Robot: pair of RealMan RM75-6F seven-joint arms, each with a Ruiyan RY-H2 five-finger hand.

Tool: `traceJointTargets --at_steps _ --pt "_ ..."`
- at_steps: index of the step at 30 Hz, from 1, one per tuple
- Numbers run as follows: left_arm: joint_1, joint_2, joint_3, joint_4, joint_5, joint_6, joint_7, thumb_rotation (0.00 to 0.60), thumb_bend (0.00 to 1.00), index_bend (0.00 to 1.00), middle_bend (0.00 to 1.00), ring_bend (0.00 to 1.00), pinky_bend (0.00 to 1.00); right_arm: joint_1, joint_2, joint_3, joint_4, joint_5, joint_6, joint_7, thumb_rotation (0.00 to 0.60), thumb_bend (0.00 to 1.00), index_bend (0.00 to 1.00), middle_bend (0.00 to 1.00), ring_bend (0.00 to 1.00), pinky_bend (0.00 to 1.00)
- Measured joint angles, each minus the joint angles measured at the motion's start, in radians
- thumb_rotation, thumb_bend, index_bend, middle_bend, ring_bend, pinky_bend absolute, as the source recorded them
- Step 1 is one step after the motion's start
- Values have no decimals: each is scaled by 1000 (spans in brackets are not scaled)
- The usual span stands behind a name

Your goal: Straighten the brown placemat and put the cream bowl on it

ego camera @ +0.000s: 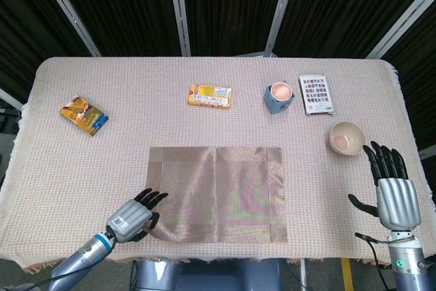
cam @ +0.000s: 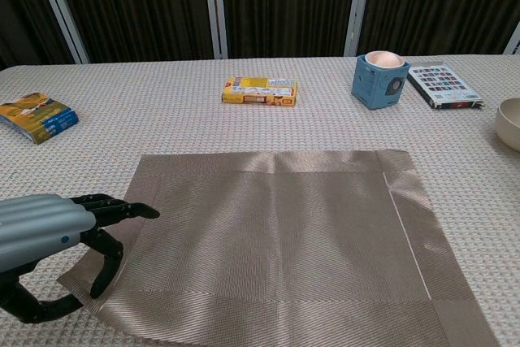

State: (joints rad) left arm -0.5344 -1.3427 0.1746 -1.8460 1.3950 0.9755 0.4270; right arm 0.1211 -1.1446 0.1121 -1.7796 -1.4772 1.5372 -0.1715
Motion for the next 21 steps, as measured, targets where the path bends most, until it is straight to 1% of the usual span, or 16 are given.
traceJointTargets --at_steps 2,3,4,5,6,8,9,17,21 --pt "2 4 1 -2 2 1 -3 600 413 607 0 0 0 0 0 0 0 0 -1 0 600 0 0 0 0 0" --pt "4 8 2 -4 3 2 -5 600 401 580 0 0 0 0 0 1 0 0 -2 0 600 0 0 0 0 0" --pt "5 11 3 -6 4 2 -7 600 367 528 0 0 0 0 0 1 0 0 -2 0 600 0 0 0 0 0" --pt "6 14 4 -7 5 3 -8 600 283 420 0 0 0 0 0 1 -1 0 -3 0 600 0 0 0 0 0" --pt "8 18 5 -9 6 4 -8 600 181 277 0 0 0 0 0 1 -1 0 -3 0 600 0 0 0 0 0" --pt "9 24 9 -11 8 3 -8 600 20 51 0 0 0 -1 1 2 -2 -1 -2 1 600 0 0 0 0 0" --pt "9 29 11 -13 9 0 -10 600 0 6 0 0 0 -1 1 2 -2 -1 -2 1 600 0 0 0 0 0" --pt "9 86 18 -43 52 -2 -98 600 0 0 0 0 0 -1 2 4 0 5 -9 0 600 0 0 0 0 0" --pt "18 134 5 -68 84 52 -147 600 0 0 0 0 0 3 -2 5 9 20 -25 -4 600 0 0 0 0 0"
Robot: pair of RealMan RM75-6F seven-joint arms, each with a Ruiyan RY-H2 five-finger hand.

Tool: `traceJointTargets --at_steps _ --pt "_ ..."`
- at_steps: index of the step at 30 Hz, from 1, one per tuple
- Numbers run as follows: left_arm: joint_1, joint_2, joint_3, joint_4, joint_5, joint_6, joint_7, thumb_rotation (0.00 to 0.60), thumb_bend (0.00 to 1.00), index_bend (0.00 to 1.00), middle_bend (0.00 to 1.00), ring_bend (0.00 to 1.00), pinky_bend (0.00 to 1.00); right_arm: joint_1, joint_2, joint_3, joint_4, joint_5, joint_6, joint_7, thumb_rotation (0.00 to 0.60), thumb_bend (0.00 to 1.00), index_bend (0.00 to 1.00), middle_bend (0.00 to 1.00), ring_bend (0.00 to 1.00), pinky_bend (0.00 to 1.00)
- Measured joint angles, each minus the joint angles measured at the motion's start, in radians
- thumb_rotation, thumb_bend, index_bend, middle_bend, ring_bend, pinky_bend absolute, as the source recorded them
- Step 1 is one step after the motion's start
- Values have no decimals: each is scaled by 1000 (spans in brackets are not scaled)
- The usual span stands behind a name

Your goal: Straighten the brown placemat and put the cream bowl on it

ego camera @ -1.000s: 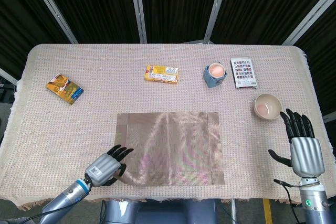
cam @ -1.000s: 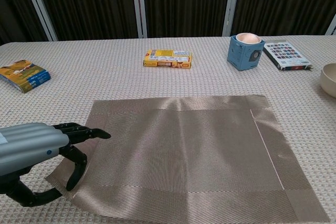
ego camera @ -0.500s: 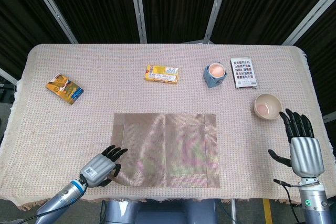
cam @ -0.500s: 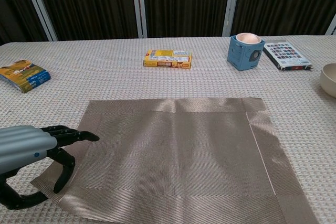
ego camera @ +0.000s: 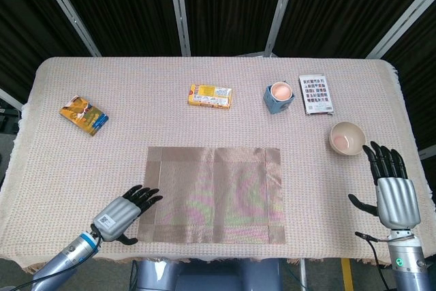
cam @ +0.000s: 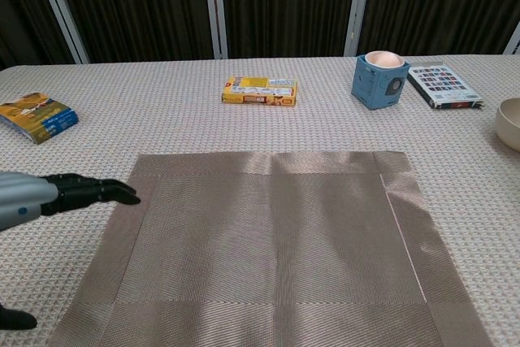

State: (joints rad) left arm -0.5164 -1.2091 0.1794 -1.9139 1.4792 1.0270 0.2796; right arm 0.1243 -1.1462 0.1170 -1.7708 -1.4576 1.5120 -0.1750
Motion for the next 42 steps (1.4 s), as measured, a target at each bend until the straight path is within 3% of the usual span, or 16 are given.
traceJointTargets --at_steps 8,18,29,42 --pt "51 70 -83 -10 5 207 -24 600 0 0 0 0 0 29 -7 6 41 66 -92 5 600 0 0 0 0 0" --pt "167 99 -218 20 -147 452 62 600 0 0 0 0 0 153 -59 38 180 204 -350 0 600 0 0 0 0 0" --pt "207 89 -264 95 -237 455 13 600 0 0 0 0 0 284 -175 69 388 331 -526 -59 600 0 8 0 0 0" --pt "222 102 -280 117 -234 424 -37 600 0 0 0 0 0 357 -293 82 638 417 -620 -105 600 0 151 0 0 0"
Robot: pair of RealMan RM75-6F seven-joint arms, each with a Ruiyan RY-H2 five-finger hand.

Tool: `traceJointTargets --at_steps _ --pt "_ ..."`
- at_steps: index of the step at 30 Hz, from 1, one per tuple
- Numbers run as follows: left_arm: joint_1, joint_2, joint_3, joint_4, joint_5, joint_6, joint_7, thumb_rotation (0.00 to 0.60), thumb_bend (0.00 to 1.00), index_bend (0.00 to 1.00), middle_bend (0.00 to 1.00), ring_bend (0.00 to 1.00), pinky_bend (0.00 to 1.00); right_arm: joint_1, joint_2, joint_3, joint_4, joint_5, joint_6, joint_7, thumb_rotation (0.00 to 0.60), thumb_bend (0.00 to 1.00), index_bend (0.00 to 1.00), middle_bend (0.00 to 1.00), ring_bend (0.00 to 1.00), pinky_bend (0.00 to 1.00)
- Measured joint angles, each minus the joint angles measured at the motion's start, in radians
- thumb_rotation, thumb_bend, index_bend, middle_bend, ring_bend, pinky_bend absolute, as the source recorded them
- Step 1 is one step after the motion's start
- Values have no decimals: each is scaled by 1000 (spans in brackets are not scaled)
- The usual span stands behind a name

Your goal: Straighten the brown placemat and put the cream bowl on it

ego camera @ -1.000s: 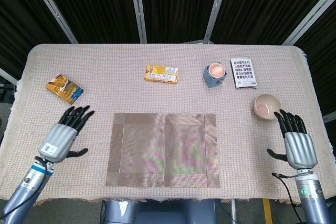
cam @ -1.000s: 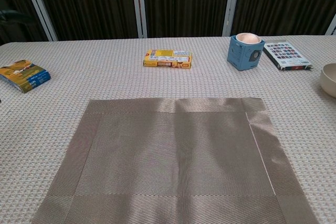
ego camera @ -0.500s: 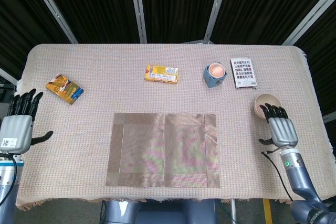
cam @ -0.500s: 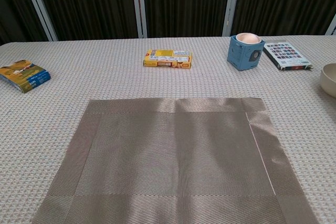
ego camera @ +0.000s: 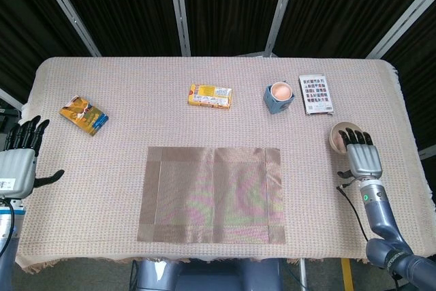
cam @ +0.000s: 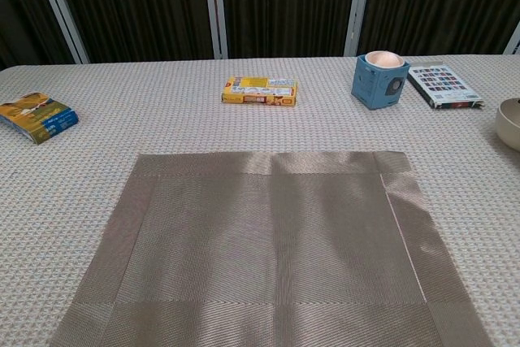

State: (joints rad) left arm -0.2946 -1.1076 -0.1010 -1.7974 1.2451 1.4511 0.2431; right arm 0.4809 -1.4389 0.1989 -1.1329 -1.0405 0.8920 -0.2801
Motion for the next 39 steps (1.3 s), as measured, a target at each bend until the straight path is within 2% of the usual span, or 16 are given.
traceJointTargets --at_steps 4,9,14,20,28,34,39 --pt "3 -2 -3 -2 4 -3 1 600 0 0 0 0 0 14 -30 2 63 14 -27 13 600 66 307 0 0 0" --pt "4 -5 -6 -4 6 -7 7 600 0 0 0 0 0 28 -65 2 124 -2 -34 46 600 277 564 0 0 0" --pt "5 -12 -8 -6 12 -9 14 600 0 0 0 0 0 44 -107 3 196 -26 -32 75 600 353 725 0 0 0" --pt "9 -16 -12 -6 15 -10 19 600 0 0 0 0 0 51 -151 1 268 -80 15 133 600 356 751 0 0 0" --pt "14 -15 -12 -13 27 -13 18 600 0 0 0 0 0 34 -147 -10 265 -155 98 216 600 355 754 0 0 0" --pt "16 -14 -11 -15 33 -22 15 600 0 0 0 0 0 21 -79 -32 129 -261 202 247 600 354 754 0 0 0" --pt "17 -14 -10 -12 35 -34 11 600 0 0 0 0 0 36 7 -58 -56 -410 276 244 600 354 754 0 0 0"
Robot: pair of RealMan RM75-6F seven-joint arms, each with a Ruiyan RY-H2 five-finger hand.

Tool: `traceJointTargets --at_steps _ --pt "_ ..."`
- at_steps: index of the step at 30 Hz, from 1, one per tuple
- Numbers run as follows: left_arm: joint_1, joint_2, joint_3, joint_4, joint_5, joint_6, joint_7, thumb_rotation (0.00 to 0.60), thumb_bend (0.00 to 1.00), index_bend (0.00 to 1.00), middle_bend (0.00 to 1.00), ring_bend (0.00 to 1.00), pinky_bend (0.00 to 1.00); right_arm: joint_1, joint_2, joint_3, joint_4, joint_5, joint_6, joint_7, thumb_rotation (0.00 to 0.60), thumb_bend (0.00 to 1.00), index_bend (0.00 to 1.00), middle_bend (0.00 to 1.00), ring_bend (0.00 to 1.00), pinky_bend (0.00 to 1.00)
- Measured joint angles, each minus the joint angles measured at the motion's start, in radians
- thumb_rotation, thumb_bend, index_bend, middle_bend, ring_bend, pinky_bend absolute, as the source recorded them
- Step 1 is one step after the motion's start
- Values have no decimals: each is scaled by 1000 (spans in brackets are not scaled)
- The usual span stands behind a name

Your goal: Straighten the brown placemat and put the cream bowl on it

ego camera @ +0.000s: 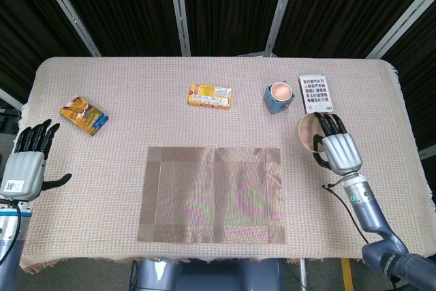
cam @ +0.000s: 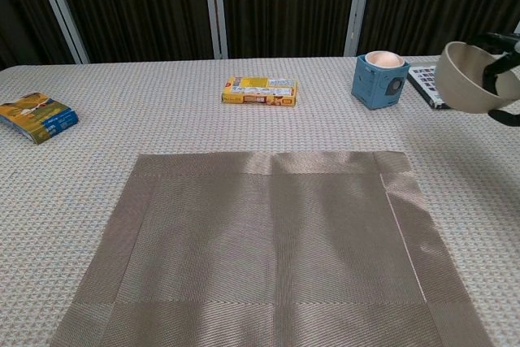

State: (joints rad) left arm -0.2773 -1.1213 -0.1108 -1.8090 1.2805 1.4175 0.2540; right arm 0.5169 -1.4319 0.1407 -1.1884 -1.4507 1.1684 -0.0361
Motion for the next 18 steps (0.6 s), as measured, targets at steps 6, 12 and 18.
traceJointTargets --at_steps 6,12,18 --pt "2 1 -3 8 -1 -5 -5 600 0 0 0 0 0 100 59 -25 -142 -177 0 -39 600 354 754 0 0 0" --pt "2 4 -11 27 -17 -19 -20 600 0 0 0 0 0 207 36 -40 -181 -268 -79 -119 600 354 754 0 0 0" --pt "1 8 -17 41 -32 -35 -39 600 0 0 0 0 0 262 -39 -57 -169 -326 -122 -175 600 354 754 0 0 0"
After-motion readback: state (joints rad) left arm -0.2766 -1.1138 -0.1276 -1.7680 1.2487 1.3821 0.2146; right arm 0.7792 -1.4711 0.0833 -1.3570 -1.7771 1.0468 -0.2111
